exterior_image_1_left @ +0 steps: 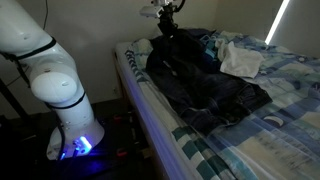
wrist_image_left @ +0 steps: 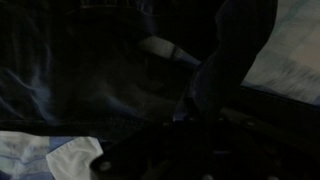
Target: Fold the pair of pants
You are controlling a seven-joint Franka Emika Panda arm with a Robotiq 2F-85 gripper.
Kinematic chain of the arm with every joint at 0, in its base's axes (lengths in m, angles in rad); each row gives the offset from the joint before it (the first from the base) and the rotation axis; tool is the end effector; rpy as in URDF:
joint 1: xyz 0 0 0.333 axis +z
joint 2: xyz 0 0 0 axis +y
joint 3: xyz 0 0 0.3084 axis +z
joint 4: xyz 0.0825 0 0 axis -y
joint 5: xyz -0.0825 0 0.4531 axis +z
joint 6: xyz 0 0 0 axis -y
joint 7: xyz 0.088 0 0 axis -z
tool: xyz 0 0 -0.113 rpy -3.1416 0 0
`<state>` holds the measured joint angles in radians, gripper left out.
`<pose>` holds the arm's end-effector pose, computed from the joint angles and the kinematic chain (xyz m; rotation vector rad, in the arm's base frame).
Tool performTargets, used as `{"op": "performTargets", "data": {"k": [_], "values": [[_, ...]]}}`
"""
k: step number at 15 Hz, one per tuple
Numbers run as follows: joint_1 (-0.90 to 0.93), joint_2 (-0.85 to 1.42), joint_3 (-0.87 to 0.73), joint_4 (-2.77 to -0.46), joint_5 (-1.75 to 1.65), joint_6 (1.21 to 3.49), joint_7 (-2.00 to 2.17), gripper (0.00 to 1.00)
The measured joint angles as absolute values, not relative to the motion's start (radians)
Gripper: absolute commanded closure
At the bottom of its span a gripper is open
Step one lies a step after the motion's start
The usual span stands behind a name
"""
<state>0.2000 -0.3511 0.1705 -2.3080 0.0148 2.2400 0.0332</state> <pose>0.5013 0.1980 0.4701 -3.0589 -0.5058 -0.4401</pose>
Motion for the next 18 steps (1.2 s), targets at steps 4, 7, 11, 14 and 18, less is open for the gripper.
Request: {"op": "performTargets", "data": {"k": [4, 7, 11, 14, 18], "values": [[0.199, -0.398, 0.162, -2.355, 0.015, 2.240, 0.033, 0.93], [0.199, -0.401, 0.165, -2.356, 0.015, 2.240, 0.033, 0.98], [0.200, -0.388, 0.172, -2.355, 0.015, 2.240, 0.033, 0.98], [0.190, -0.374, 0.167, -2.351, 0.015, 2.240, 0.044, 0.98], [0.140, -0.376, 0.123, -2.345, 0.015, 2.240, 0.047, 0.98]]}}
